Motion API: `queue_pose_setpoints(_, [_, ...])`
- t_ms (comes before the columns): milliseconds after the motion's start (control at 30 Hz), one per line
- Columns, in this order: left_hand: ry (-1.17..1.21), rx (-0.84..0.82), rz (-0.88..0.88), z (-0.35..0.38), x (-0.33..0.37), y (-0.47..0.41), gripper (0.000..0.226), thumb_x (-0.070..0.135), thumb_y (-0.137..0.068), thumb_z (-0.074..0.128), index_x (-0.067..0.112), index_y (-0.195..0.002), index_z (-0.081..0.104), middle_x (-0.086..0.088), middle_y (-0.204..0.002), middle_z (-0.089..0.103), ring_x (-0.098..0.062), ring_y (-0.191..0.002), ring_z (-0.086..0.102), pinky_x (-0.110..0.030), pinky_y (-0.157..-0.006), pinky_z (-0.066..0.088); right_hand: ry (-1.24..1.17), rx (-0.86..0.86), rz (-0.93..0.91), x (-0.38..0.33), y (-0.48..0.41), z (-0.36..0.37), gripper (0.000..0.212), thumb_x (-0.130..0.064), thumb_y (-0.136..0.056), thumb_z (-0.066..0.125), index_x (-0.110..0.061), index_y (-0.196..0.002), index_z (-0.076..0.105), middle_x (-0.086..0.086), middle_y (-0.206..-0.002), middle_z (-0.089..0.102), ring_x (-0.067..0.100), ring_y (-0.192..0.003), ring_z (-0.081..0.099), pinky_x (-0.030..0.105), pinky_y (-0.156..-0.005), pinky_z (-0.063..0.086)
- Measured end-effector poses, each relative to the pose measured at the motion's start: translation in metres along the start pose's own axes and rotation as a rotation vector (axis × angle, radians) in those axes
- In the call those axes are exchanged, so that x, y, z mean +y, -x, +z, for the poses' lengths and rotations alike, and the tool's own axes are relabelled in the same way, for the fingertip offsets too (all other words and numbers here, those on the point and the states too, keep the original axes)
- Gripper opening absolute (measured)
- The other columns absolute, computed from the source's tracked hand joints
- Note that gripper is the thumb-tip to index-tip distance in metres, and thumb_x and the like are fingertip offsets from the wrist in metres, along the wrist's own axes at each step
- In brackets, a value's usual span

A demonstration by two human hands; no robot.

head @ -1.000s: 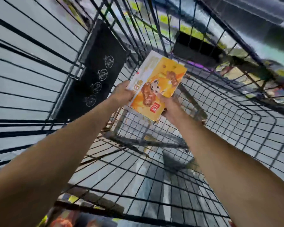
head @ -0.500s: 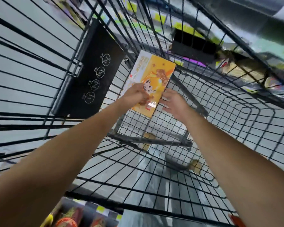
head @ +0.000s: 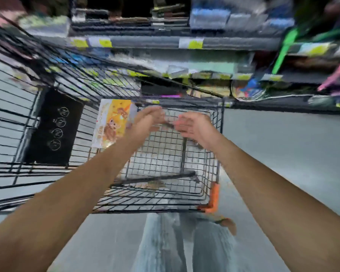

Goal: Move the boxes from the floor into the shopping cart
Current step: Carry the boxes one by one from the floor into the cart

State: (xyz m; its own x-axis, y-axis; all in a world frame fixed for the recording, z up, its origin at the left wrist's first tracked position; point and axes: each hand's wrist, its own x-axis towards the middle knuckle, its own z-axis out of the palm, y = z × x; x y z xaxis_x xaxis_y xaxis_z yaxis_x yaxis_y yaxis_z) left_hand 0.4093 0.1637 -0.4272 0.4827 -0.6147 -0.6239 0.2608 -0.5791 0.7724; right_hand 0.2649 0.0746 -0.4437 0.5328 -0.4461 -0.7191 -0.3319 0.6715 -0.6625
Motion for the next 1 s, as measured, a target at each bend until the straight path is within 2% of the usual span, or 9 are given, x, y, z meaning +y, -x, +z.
queue_pose_setpoints(133, [-0.096, -0.056, 0.078, 0.12, 0.027, 0.037, 0.016, 0.012, -0.091, 0.06, 0.015, -0.107, 0.062, 0.012, -0.073, 0.07, 0.004, -0.056, 0.065, -0.015, -0.058, 0.05, -0.127, 0.122, -0.089, -0.013, 0.08, -0.109, 0.021, -0.021, -0.1, 0.043, -0.012, -0.092, 0.06, 0.008, -0.087, 0.065, 0.016, -0.071, 0.063, 0.025, -0.066, 0.048])
queue_pose_setpoints(267, [-0.179, -0.146, 0.08, 0.248, 0.043, 0.07, 0.013, 0.012, -0.088, 0.063, 0.024, -0.087, 0.06, 0.016, -0.057, 0.066, 0.007, -0.048, 0.061, -0.016, -0.061, 0.048, -0.174, 0.198, -0.139, -0.007, 0.146, -0.218, 0.022, -0.018, -0.099, 0.043, -0.016, -0.083, 0.058, 0.005, -0.081, 0.062, 0.015, -0.071, 0.059, 0.026, -0.066, 0.042])
queue_pose_setpoints(300, [-0.178, -0.152, 0.088, 0.268, 0.045, 0.074, 0.012, 0.013, -0.088, 0.062, 0.024, -0.085, 0.06, 0.017, -0.057, 0.067, 0.005, -0.051, 0.062, -0.019, -0.065, 0.047, -0.186, 0.211, -0.151, -0.006, 0.156, -0.233, 0.021, -0.019, -0.099, 0.044, -0.017, -0.083, 0.058, 0.004, -0.081, 0.063, 0.015, -0.072, 0.059, 0.026, -0.067, 0.042])
queue_pose_setpoints(400, [-0.247, -0.247, 0.126, 0.374, 0.048, 0.104, 0.008, 0.02, -0.091, 0.057, 0.026, -0.094, 0.061, 0.01, -0.087, 0.072, -0.005, -0.076, 0.066, -0.026, -0.074, 0.047, -0.274, 0.332, -0.203, 0.012, 0.208, -0.322, 0.019, -0.019, -0.098, 0.045, -0.018, -0.084, 0.057, 0.003, -0.081, 0.064, 0.016, -0.072, 0.06, 0.028, -0.068, 0.043])
queue_pose_setpoints(467, [-0.287, -0.327, 0.132, 0.433, 0.048, 0.119, 0.011, 0.022, -0.091, 0.054, 0.026, -0.099, 0.06, 0.005, -0.097, 0.071, -0.01, -0.084, 0.066, -0.027, -0.075, 0.047, -0.321, 0.394, -0.208, 0.027, 0.234, -0.371, 0.015, -0.019, -0.098, 0.044, -0.016, -0.091, 0.058, 0.002, -0.08, 0.064, 0.016, -0.071, 0.06, 0.027, -0.067, 0.043])
queue_pose_setpoints(567, [-0.415, -0.481, 0.142, 0.522, 0.04, 0.147, 0.01, 0.022, -0.094, 0.05, 0.025, -0.1, 0.057, 0.005, -0.1, 0.068, -0.008, -0.083, 0.063, -0.024, -0.073, 0.044, -0.391, 0.511, -0.209, 0.053, 0.276, -0.443, 0.015, -0.021, -0.097, 0.047, -0.014, -0.105, 0.057, 0.002, -0.081, 0.063, 0.016, -0.071, 0.06, 0.027, -0.066, 0.043])
queue_pose_setpoints(633, [-0.502, -0.579, 0.148, 0.588, 0.03, 0.169, 0.013, 0.022, -0.096, 0.047, 0.023, -0.106, 0.055, 0.003, -0.102, 0.065, -0.006, -0.08, 0.061, -0.023, -0.069, 0.042, -0.469, 0.599, -0.211, 0.075, 0.307, -0.494, 0.014, -0.021, -0.098, 0.045, -0.014, -0.102, 0.057, 0.002, -0.08, 0.062, 0.016, -0.07, 0.058, 0.027, -0.065, 0.042])
queue_pose_setpoints(767, [-0.614, -0.721, 0.134, 0.682, 0.01, 0.197, 0.011, 0.023, -0.095, 0.049, 0.023, -0.103, 0.056, -0.001, -0.105, 0.066, -0.009, -0.08, 0.062, -0.024, -0.069, 0.043, -0.613, 0.722, -0.196, 0.114, 0.352, -0.569, 0.023, -0.02, -0.1, 0.041, -0.018, -0.083, 0.057, 0.002, -0.079, 0.061, 0.016, -0.068, 0.057, 0.026, -0.063, 0.042])
queue_pose_setpoints(1000, [-0.802, -0.928, 0.105, 0.852, -0.009, 0.225, 0.013, 0.025, -0.095, 0.05, 0.023, -0.106, 0.057, 0.002, -0.105, 0.066, -0.011, -0.084, 0.062, -0.025, -0.076, 0.043, -0.801, 0.914, -0.185, 0.164, 0.407, -0.705, 0.01, -0.02, -0.096, 0.05, -0.014, -0.097, 0.057, 0.004, -0.083, 0.066, 0.018, -0.072, 0.062, 0.028, -0.066, 0.047])
